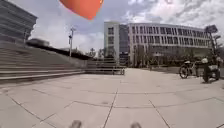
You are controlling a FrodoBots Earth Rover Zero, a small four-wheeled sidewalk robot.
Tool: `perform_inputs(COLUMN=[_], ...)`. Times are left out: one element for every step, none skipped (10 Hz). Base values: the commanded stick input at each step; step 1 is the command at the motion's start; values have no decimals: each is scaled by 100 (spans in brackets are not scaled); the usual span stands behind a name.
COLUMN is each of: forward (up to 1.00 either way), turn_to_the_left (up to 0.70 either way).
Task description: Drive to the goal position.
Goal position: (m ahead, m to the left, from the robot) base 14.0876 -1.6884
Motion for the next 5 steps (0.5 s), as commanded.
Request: perform_inputs(forward=[93, 93, 93, 92, 92], turn_to_the_left=[-37, -37, -37, -37, -37])
